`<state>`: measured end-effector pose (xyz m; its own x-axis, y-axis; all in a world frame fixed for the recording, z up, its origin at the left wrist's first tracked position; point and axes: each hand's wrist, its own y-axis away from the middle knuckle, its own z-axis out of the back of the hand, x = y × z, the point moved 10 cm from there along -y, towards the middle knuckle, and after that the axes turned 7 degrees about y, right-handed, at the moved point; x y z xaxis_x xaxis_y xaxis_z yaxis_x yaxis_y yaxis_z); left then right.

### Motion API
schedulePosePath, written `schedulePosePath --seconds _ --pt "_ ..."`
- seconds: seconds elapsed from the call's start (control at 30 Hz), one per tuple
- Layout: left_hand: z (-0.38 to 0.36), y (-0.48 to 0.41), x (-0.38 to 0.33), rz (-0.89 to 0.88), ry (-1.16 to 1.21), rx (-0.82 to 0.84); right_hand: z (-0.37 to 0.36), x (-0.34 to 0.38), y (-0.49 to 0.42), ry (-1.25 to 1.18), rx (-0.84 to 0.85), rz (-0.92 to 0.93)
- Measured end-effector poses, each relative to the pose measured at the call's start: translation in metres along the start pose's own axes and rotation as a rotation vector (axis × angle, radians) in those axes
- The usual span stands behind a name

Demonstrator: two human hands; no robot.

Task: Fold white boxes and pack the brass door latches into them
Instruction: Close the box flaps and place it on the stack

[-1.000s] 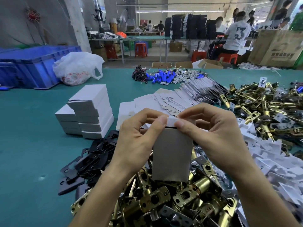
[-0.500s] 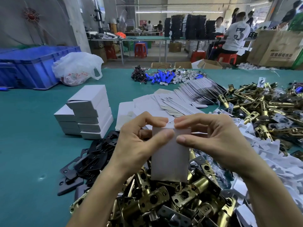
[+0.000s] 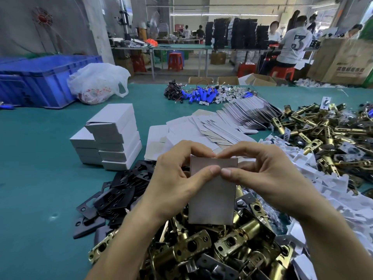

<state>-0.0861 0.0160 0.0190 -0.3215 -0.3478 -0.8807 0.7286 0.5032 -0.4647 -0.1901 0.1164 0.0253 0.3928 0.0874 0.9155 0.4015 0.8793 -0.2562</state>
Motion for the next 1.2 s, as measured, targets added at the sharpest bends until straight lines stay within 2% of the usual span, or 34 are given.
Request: schedulePosePath --seconds 0.13,0.27,0.37,0.47,0.57,0.7,0.8,1.0,1.1,1.2 --pt "-0.001 0.001 0.011 0.109 0.048 0.012 0.004 -0.002 0.000 -0.013 -0.036 0.010" --pt "-0.011 0.006 0.029 0.275 0.065 0.136 0.026 0.002 0.000 -0.133 -0.228 0.061" --pt "-0.006 0.007 0.036 0.364 0.098 0.091 0.040 -0.002 0.001 -0.271 -0.352 0.047" --pt "0.004 0.005 0.035 0.316 0.083 0.016 0.036 -0.005 0.001 -0.226 -0.364 0.010" --pt "0.024 0.000 0.035 0.285 0.121 -0.150 0.030 -0.013 0.001 -0.116 -0.341 -0.062" --pt "0.087 0.008 0.040 0.212 0.257 -0.572 0.031 -0.018 0.002 -0.064 -0.332 -0.113" --pt "0.135 0.033 0.046 0.192 0.161 -0.818 0.028 -0.017 0.001 -0.083 -0.303 -0.123" --pt "0.189 0.088 0.079 0.311 0.023 -1.109 0.013 -0.033 0.013 -0.045 -0.238 -0.207" --pt "0.203 0.116 0.089 0.350 -0.043 -1.224 0.008 -0.050 0.017 0.077 -0.220 -0.283" --pt "0.218 0.135 0.087 0.375 -0.161 -1.291 0.014 -0.056 0.014 0.269 -0.243 -0.284"
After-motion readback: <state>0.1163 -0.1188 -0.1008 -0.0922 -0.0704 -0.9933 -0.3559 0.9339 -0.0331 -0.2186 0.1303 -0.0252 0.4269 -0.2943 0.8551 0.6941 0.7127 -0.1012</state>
